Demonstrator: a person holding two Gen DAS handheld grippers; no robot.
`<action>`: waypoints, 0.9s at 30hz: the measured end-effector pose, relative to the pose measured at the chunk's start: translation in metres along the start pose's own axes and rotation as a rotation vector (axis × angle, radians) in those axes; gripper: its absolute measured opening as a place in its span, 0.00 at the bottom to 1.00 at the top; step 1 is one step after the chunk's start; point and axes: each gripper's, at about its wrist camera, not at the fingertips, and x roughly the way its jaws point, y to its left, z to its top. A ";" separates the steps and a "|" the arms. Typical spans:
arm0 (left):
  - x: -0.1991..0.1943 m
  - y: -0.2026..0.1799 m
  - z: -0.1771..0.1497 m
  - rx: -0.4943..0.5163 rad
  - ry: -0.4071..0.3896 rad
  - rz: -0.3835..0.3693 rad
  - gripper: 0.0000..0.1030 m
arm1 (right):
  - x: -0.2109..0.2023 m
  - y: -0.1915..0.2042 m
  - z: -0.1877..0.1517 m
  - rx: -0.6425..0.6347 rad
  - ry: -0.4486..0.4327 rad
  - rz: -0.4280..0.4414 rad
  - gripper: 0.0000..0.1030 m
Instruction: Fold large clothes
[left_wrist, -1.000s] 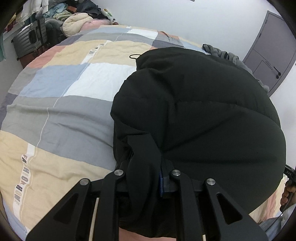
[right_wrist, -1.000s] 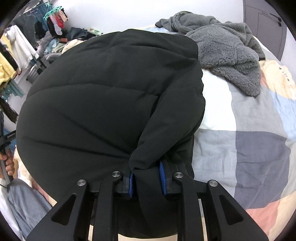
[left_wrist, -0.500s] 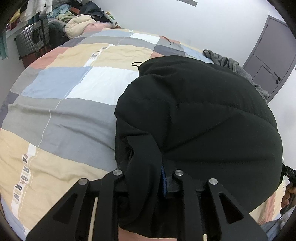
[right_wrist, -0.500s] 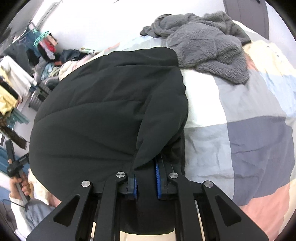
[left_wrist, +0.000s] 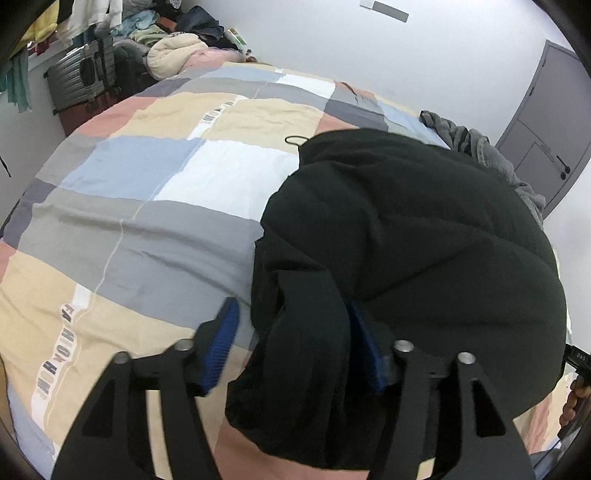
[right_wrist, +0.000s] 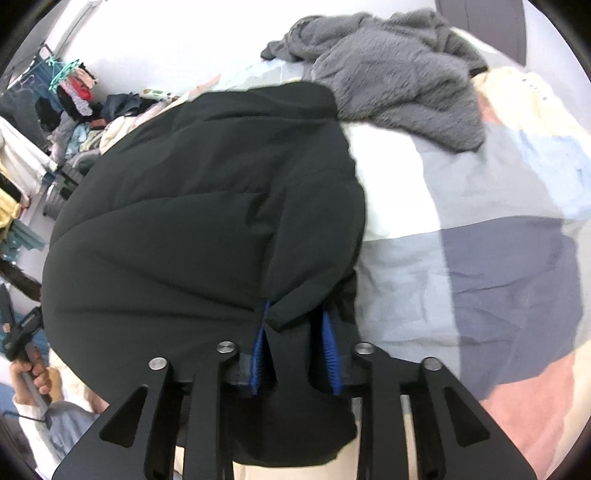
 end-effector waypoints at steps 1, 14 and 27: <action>-0.005 -0.001 0.000 0.003 -0.004 -0.004 0.71 | -0.005 0.000 -0.002 0.007 -0.006 0.014 0.30; -0.099 -0.042 0.017 0.074 -0.112 -0.051 0.81 | -0.105 0.048 0.020 -0.051 -0.222 0.012 0.63; -0.238 -0.083 0.020 0.175 -0.304 -0.120 0.83 | -0.271 0.159 0.007 -0.284 -0.591 0.101 0.76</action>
